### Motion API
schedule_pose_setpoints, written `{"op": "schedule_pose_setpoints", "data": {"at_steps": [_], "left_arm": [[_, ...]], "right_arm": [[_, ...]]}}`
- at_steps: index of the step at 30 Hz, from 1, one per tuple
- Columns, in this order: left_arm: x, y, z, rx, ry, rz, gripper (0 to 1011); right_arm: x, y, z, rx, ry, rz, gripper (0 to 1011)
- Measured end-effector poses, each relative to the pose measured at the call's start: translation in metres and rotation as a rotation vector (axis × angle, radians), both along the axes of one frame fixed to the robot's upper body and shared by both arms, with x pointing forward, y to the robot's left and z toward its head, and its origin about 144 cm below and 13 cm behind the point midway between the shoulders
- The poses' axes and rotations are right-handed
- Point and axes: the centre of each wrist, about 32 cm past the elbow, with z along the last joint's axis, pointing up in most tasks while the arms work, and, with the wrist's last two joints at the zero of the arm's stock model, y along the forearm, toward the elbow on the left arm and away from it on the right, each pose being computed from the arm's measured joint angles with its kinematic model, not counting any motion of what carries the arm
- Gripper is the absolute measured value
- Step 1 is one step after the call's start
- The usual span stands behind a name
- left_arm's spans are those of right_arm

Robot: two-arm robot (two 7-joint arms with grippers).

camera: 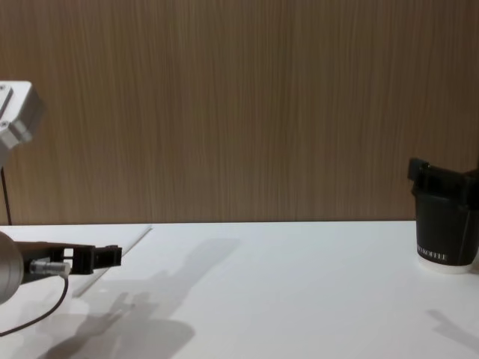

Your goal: Pick up the straw with one hand, pass it to the other hand, and insert it into the cup.

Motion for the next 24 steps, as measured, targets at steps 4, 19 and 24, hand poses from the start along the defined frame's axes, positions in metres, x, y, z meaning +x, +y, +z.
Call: {"op": "schedule_pose_setpoints", "data": {"at_steps": [4,19,24], "left_arm": [[0.0023,0.0006,-0.0039,-0.009,0.012,0.003,1000],[0.0086,0.0023,-0.0101,-0.046,0.045,0.010,1000],[0.0106,0.0031,-0.0107,-0.051,0.051,0.005,1000]], "right_arm": [[0.0000,0.0000,0.0000,0.000,0.000,0.000,1001],[0.0000,0.0000,0.0000,0.000,0.000,0.000,1001],[0.0000,0.0000,0.0000,0.000,0.000,0.000,1001]]}}
